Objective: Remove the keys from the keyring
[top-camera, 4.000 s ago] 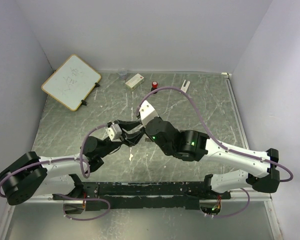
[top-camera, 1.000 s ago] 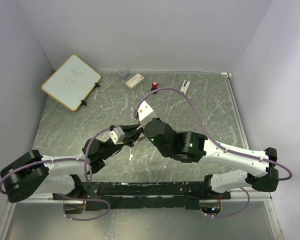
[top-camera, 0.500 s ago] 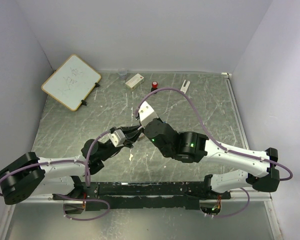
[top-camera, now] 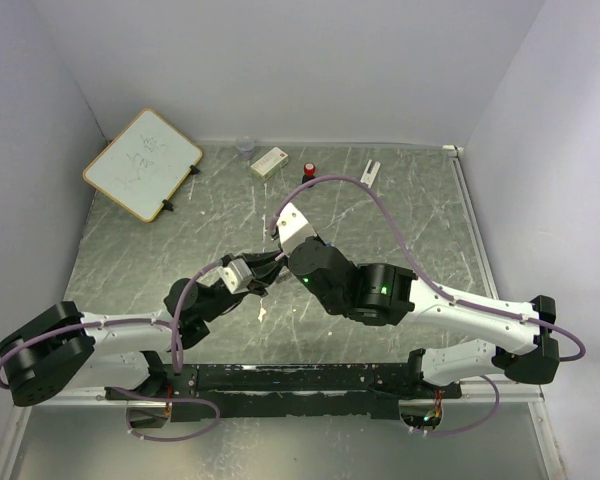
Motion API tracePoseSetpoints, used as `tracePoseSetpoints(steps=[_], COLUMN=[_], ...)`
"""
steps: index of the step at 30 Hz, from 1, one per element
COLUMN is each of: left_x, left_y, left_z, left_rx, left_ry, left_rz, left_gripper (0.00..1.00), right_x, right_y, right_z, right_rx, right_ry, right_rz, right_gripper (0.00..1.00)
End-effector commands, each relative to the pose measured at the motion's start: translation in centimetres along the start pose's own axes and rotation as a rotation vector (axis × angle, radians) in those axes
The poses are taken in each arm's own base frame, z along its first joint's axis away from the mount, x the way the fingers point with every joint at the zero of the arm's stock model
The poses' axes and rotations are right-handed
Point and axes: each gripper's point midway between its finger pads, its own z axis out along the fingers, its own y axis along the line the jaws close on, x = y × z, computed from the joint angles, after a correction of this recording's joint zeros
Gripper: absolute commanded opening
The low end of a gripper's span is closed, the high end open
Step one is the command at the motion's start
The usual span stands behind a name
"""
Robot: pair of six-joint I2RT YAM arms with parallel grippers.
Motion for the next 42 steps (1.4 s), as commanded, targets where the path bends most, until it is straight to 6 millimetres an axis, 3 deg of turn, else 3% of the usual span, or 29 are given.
tracePoseSetpoints(steps=[1, 8, 24, 29, 42], left_x=[-0.4, -0.5, -1.1, -1.2, -2.2], left_y=[-0.5, -0.7, -0.6, -0.8, -0.4], left_z=[0.3, 0.7, 1.0, 1.2, 1.6], left_rx=[0.013, 0.018, 0.015, 0.026, 0.005], left_ry=[-0.024, -0.042, -0.072, -0.081, -0.120], left_rz=[-0.022, -0.046, -0.063, -0.070, -0.077], left_gripper=[0.21, 0.29, 0.34, 0.41, 0.42], right_x=[-0.8, -0.6, -0.3, -0.4, -0.3], right_y=[-0.4, -0.1, 0.1, 0.3, 0.6], right_z=[-0.2, -0.1, 0.1, 0.2, 0.3], right_rx=[0.014, 0.006, 0.000, -0.006, -0.015], right_ry=[-0.024, -0.019, -0.019, -0.018, -0.018], right_rz=[0.022, 0.017, 0.014, 0.012, 0.011], right_gripper=[0.00, 0.00, 0.00, 0.00, 0.00])
